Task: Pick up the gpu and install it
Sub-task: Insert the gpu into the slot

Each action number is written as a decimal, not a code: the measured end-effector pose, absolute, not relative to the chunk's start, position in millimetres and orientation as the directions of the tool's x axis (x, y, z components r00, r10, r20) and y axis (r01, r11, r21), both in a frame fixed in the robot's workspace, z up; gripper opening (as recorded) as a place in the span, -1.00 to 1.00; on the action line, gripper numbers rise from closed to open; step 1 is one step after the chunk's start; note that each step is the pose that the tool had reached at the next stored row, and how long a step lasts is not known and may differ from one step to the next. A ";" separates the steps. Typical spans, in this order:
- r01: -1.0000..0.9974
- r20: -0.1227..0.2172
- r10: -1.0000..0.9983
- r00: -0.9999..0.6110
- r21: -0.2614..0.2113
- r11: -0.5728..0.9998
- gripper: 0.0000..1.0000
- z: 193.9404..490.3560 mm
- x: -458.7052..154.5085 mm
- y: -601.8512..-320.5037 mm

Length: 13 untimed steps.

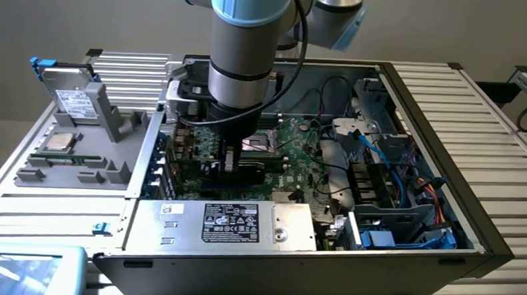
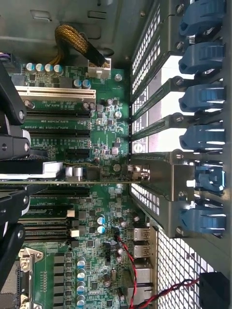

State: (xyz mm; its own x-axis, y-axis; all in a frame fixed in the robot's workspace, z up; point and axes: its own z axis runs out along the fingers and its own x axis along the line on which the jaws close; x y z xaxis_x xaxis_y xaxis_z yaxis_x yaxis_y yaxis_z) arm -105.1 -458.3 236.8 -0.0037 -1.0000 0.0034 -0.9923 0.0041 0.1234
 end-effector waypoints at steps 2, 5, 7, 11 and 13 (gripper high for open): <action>-0.992 0.004 -1.000 -0.001 0.124 0.002 -0.43 236.9 -105.1 -458.2; -0.992 0.004 -1.000 0.000 0.124 0.001 -0.43 236.9 -105.1 -458.3; -0.992 0.004 -1.000 0.000 0.124 0.001 -0.43 236.9 -105.1 -458.3; -0.992 0.004 -1.000 0.000 0.124 0.001 -0.43 235.5 -105.8 -458.3; -0.992 0.004 -1.000 0.000 0.124 0.001 -0.43 235.0 -106.1 -458.3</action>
